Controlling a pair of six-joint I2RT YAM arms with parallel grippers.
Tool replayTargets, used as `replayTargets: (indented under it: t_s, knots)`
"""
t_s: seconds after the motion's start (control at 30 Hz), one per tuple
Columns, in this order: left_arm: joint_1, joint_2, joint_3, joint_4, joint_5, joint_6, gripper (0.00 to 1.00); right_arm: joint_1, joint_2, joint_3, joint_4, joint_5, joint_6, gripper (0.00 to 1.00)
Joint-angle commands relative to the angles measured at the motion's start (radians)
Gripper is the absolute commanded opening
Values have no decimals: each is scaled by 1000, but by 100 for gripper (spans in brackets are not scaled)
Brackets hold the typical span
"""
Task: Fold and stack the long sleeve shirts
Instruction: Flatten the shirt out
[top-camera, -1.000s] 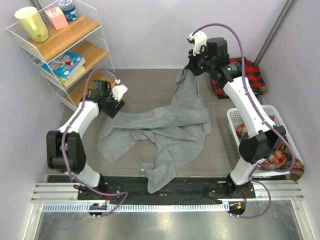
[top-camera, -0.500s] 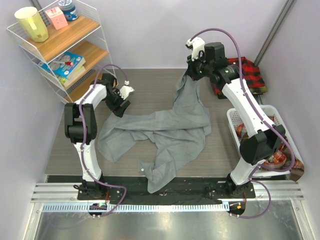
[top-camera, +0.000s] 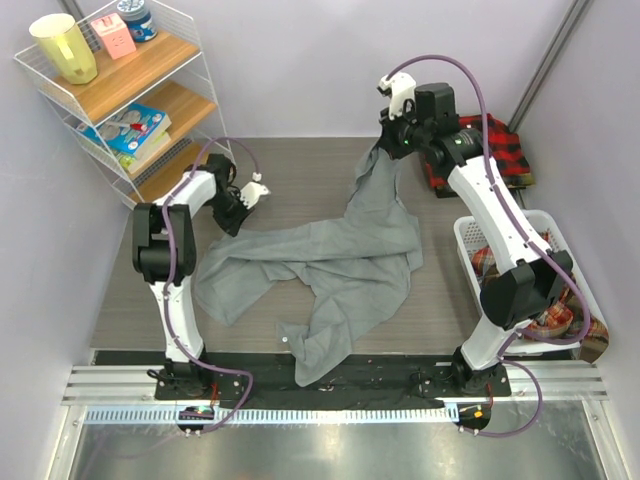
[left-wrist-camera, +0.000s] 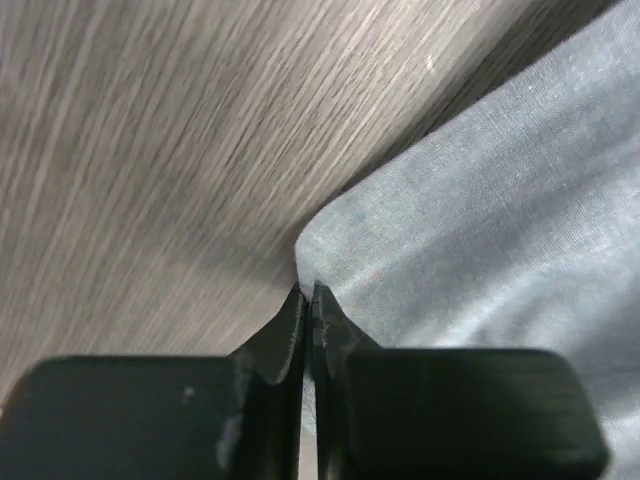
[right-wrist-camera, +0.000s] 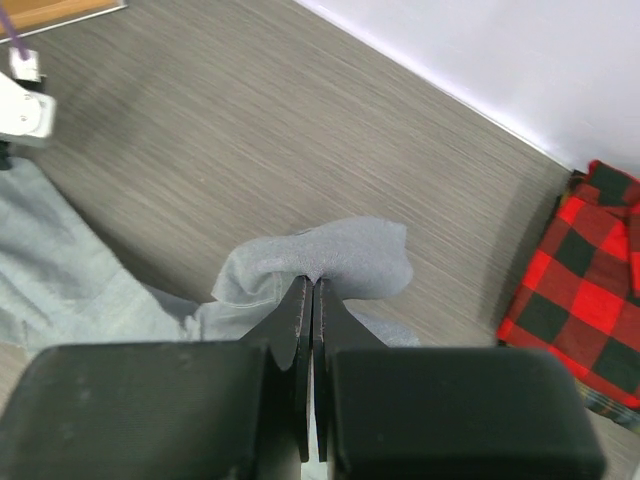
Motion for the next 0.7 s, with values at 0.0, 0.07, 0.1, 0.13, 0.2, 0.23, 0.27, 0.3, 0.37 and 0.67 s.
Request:
replayTargets:
  t_s: [0.0,0.07,0.1,0.13,0.2,0.23,0.27,0.3,0.37,0.67]
  knots:
    - [6,-136,27,-1,8,-130,0,-61,-28,87,43,51,-21,1]
    - [7,-235,60,26,30,-224,0,-81,-34,135,44,66,-25,1]
    - [7,-269,67,43,31,-259,0,-98,-37,150,44,84,-34,1]
    - [7,-303,81,90,27,-328,0,-103,-46,175,46,95,-39,1]
    - [7,-398,90,137,10,-387,0,-115,-63,195,62,136,-51,1]
    - [7,-429,96,157,8,-439,0,-118,-89,208,73,152,-57,1]
    - [7,-476,115,163,16,-459,0,-120,-103,215,99,158,-64,1]
    - [7,-507,121,165,23,-477,0,-121,-121,219,114,223,-76,1]
    - [7,-591,129,178,48,-529,0,-124,-179,239,157,256,-88,1]
    - [4,-972,61,183,100,-591,0,-123,-485,245,250,316,-140,1]
